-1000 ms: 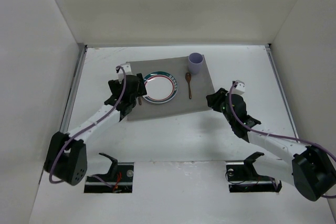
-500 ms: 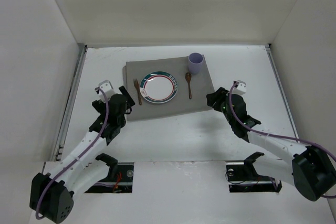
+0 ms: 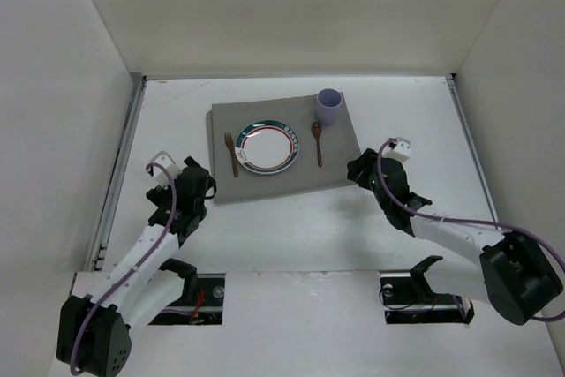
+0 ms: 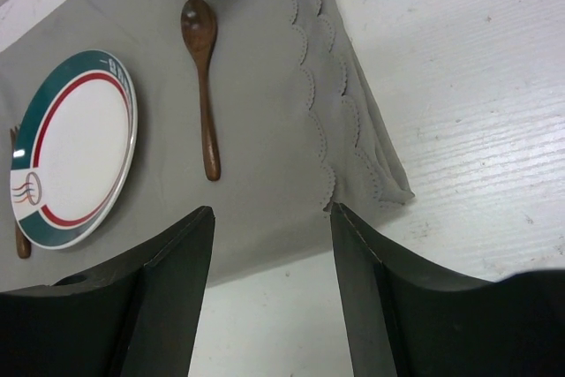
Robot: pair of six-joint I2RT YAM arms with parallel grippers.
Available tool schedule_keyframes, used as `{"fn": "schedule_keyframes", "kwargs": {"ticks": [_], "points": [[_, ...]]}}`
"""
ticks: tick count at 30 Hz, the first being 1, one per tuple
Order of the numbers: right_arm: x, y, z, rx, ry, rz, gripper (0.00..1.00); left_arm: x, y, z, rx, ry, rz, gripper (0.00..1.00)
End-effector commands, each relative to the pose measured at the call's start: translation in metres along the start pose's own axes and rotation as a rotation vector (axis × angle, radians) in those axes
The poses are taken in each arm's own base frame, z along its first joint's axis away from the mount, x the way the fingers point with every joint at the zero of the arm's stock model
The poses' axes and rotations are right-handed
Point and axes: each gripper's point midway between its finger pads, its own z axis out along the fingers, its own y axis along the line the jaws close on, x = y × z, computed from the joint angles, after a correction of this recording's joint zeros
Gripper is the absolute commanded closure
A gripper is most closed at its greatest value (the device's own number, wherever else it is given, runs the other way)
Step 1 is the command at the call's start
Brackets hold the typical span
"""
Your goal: Set the dinner table for one person
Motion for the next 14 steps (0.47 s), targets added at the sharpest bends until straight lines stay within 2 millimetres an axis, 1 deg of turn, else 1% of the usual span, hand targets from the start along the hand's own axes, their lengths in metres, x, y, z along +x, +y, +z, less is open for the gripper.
{"fn": "schedule_keyframes", "kwargs": {"ticks": [1, 4, 8, 12, 14], "points": [[-0.017, 0.014, 0.003, -0.029, -0.069, 0.013, 0.38, 0.000, 0.017, 0.006, -0.062, -0.028, -0.089, 0.00], [-0.013, 0.013, 0.006, -0.025, -0.061, 0.010, 0.38, 0.002, 0.023, 0.011, -0.087, -0.024, -0.128, 0.00], [-0.014, 0.013, 0.007, -0.021, -0.062, 0.005, 0.38, 0.007, 0.022, 0.017, -0.083, -0.027, -0.141, 0.00], [-0.014, 0.013, 0.007, -0.022, -0.063, 0.007, 0.38, 0.006, 0.020, 0.019, -0.083, -0.029, -0.146, 0.00], [-0.015, 0.013, 0.006, -0.022, -0.065, 0.006, 0.38, 0.009, 0.021, 0.021, -0.082, -0.030, -0.150, 0.00]]}}
